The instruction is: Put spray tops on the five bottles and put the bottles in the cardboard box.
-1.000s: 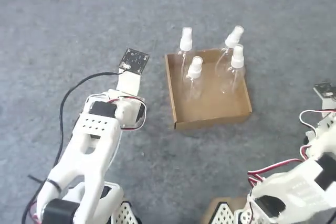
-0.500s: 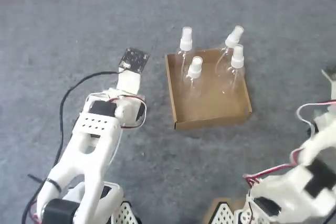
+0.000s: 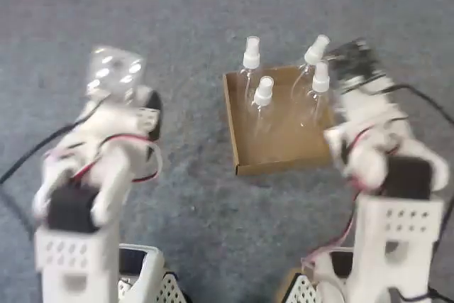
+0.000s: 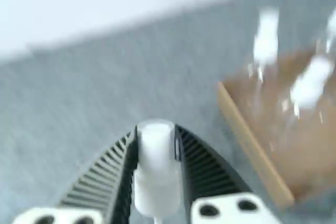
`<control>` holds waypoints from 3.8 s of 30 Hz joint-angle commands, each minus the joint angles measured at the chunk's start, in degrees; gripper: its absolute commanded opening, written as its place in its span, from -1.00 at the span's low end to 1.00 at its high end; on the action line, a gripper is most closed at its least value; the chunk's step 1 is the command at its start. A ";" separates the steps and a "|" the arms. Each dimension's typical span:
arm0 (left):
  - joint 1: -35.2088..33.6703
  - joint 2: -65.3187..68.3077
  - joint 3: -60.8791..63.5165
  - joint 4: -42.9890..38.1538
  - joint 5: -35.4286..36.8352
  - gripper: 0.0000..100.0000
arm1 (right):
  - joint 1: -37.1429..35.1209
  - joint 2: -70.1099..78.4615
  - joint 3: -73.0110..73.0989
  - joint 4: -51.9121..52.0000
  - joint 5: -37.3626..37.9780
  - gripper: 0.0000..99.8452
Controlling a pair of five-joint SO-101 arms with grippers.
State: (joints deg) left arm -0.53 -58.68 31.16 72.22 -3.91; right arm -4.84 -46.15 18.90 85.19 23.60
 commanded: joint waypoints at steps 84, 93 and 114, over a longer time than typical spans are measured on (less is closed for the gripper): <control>-0.35 -5.27 -8.04 -19.34 19.25 -0.98 | -49.80 -13.32 52.22 -67.03 -20.66 -0.99; 0.00 -5.01 -8.66 -19.08 22.42 -0.98 | -50.77 -13.49 52.48 -67.21 -21.01 -0.99; 4.84 -5.36 -2.86 -16.70 22.15 -0.98 | -51.91 -13.49 52.66 -67.12 -20.92 -0.99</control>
State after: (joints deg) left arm 3.87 -63.43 30.90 54.90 17.98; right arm -56.62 -57.14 72.09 19.08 3.38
